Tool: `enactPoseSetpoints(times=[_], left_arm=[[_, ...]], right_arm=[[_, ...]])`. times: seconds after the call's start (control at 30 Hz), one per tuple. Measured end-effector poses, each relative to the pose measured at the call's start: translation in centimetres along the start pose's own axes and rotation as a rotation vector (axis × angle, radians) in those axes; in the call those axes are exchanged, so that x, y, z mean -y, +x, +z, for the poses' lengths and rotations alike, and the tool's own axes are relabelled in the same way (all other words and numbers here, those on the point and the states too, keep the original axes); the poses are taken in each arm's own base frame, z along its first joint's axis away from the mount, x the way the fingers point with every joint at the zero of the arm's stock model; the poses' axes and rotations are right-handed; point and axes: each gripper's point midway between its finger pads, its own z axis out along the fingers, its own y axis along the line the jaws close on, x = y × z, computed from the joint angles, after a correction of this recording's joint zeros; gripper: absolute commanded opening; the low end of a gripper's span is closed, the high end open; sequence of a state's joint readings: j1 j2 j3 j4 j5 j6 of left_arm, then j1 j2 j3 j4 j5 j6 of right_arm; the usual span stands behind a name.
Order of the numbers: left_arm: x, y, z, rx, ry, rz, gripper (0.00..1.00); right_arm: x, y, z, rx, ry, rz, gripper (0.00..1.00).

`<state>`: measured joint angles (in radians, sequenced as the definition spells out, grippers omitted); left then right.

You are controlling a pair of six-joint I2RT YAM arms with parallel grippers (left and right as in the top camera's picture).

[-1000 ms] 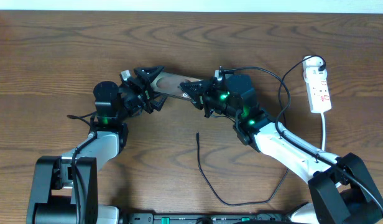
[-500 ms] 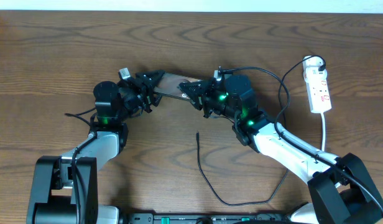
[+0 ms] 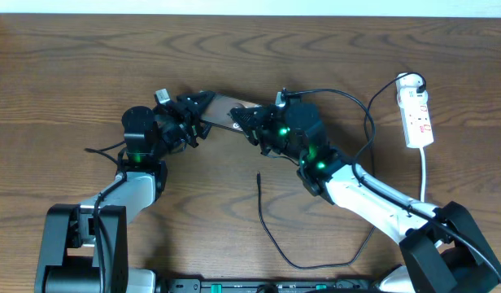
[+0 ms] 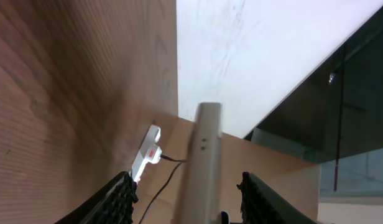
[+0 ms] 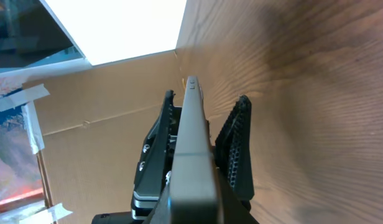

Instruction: Plug charger to phone and switch on socket

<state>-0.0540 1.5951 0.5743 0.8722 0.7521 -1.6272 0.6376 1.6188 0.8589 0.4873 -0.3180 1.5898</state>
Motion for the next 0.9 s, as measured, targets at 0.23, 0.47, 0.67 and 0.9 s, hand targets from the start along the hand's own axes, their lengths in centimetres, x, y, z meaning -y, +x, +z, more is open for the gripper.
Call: enactPoseSetpoints(times=[0.23,0.47,0.67,0.9], left_arm=[[0.0,-0.2,0.0,0.010,0.002,-0.062,0.52],[0.1,-0.3,0.0,0.018,0.006,-0.095,0.52],[0.6,-0.2,0.0,0.014,0.025,-0.095,0.50],[0.6,-0.2,0.0,0.013,0.025,-0.108,0.43]], right_arm=[[-0.5,0.3,0.3,0.035,-0.022,0.014,0.01],[-0.4,0.5,0.4,0.049,-0.021,0.069,0.01],[0.0,0.6,0.4,0.054,-0.003,0.127,0.01],[0.7,0.7,0.5,0.058,0.022,0.149,0.01]])
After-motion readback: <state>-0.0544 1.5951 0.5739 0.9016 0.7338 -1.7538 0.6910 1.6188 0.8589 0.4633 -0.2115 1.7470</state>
